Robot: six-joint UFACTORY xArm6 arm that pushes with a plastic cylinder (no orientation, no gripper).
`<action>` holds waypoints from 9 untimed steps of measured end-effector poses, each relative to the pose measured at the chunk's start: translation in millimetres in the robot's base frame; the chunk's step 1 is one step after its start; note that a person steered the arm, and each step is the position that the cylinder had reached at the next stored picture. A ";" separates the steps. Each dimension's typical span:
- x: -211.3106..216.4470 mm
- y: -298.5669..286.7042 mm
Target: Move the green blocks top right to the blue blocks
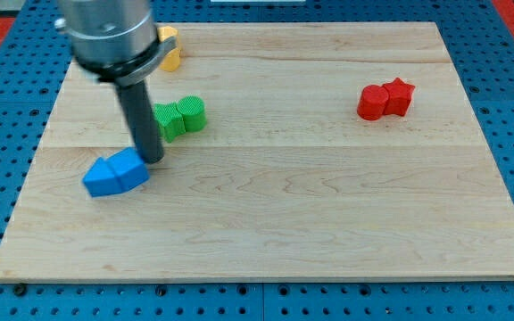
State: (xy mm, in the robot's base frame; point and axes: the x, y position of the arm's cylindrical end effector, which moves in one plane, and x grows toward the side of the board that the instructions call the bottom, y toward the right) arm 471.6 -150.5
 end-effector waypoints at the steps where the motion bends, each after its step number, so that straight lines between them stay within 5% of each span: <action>1: 28.6 -45.4; 5: 49.5 -26.8; 9: -85.2 79.8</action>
